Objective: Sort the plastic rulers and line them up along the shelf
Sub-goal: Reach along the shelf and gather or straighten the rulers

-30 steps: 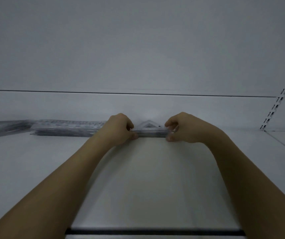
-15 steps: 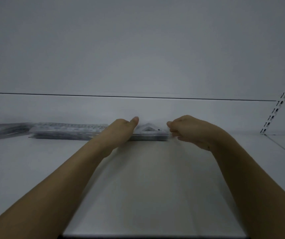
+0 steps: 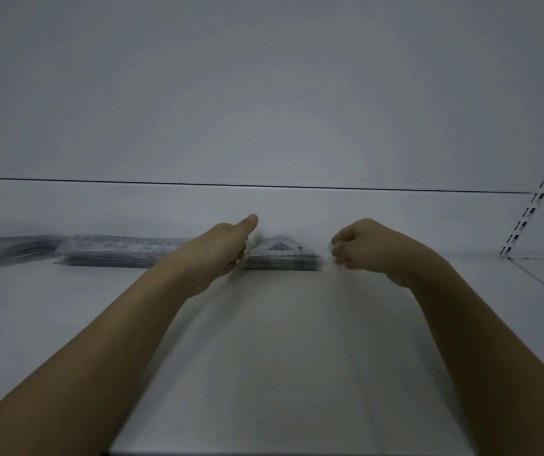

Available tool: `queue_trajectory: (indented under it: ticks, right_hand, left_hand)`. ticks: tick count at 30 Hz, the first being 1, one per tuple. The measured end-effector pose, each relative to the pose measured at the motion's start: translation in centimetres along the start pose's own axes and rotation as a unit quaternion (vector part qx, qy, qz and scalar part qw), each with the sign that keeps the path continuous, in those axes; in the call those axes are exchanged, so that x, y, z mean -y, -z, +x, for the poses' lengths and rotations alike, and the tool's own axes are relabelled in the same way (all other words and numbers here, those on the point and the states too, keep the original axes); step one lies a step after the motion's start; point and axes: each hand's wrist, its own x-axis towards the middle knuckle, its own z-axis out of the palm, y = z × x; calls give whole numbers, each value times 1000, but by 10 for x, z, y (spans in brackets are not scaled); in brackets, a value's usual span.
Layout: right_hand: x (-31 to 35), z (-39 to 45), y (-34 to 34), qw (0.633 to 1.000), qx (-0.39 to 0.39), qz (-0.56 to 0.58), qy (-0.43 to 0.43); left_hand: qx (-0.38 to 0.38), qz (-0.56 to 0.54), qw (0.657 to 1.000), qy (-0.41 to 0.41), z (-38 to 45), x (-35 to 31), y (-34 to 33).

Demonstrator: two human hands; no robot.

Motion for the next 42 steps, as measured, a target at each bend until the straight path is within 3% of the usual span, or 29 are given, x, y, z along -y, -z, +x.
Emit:
queue_trajectory:
  ticks: [6,11,20,25,32,35,39,42]
  right_hand:
    - [-1,-6,2,999,9,-29,25]
    - [0,-8,-8,994,-21,-77,71]
    - [-3,-2,-14,985,-50,-124,109]
    - [-2,-3,-9,992,-39,-79,86]
    - [-9,-10,22,990,51,121,-47]
    - [-14,-8,27,980,55,173,-82]
    - [-8,-6,10,972,72,200,-105]
    - [-7,-9,13,977,64,175,-108]
  left_hand:
    - [-4,33,999,-14,1,2,-1]
    - [-85,257,956,-115,-3,6,1]
    - [-133,275,941,-146,-3,6,-3]
    - [-126,256,947,-149,0,6,-5]
    - [-142,251,944,-159,3,10,-4]
    - [-156,288,924,-199,1,9,-9]
    - [-72,375,868,-318,-3,6,-28]
    - [-58,408,846,-340,-2,9,-34]
